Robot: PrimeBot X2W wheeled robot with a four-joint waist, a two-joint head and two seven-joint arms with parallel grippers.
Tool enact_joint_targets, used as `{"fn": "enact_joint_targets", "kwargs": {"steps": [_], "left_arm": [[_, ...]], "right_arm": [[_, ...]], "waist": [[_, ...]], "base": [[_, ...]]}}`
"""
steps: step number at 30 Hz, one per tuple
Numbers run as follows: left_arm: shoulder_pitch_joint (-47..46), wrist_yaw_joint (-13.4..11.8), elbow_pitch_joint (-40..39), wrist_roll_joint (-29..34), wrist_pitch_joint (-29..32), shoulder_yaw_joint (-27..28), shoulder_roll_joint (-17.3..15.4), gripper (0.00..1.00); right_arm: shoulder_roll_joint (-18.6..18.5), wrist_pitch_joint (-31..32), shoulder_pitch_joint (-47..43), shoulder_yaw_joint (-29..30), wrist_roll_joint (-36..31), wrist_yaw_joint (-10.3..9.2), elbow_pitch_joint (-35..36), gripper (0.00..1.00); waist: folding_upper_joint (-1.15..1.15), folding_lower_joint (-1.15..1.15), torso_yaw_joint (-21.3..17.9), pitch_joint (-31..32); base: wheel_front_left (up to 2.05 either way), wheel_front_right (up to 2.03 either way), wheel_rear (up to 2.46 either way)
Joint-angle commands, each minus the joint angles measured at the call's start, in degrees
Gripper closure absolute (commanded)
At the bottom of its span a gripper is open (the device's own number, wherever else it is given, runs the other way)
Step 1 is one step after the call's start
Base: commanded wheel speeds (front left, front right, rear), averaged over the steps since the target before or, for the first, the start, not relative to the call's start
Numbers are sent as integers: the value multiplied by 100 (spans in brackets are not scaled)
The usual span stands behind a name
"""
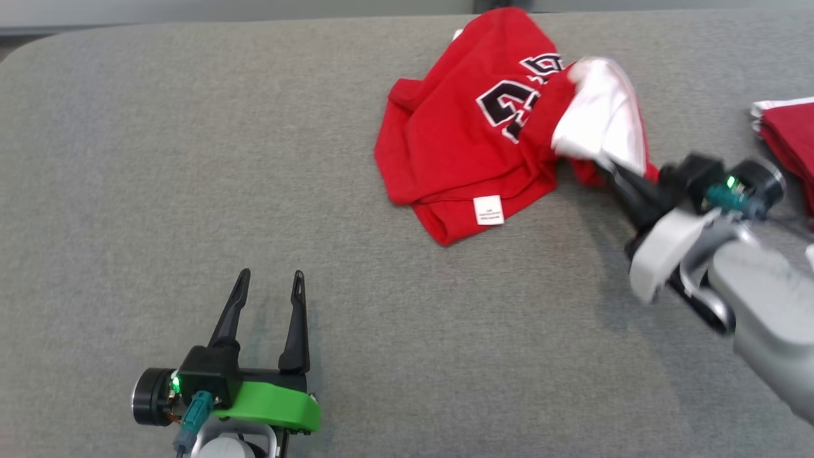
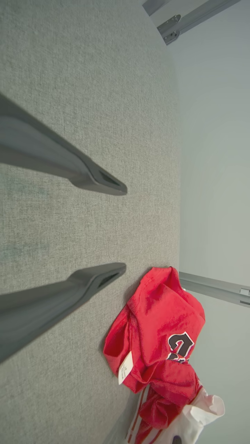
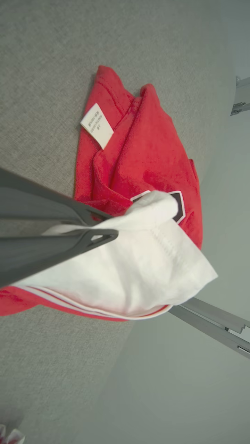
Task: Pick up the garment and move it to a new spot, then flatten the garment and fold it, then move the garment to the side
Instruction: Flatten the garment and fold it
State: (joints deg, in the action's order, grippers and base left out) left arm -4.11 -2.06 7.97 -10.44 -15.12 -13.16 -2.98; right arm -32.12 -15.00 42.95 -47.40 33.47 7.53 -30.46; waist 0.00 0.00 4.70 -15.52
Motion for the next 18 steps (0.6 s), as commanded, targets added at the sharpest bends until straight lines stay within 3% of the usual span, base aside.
{"fn": "enact_joint_targets", "kwargs": {"steps": [1,8,18], "left_arm": [[74,15,-5,34,-3,35,-42,0],[120,61,-7,80,-3,85,-50,0],[214,83,-28,108,-3,165,-60,0]], "right_arm": [[-208,-18,-200,-293,59,-8,314,100],[-844,125,-624,-1614,468,-8,1217,100],[-1662,121,-692,-2495,697,-8,2213,100]], "waist": [[0,0,-346,262],[0,0,-601,377],[0,0,-759,474]], "base": [[0,0,0],[0,0,0],[0,0,0]]}}
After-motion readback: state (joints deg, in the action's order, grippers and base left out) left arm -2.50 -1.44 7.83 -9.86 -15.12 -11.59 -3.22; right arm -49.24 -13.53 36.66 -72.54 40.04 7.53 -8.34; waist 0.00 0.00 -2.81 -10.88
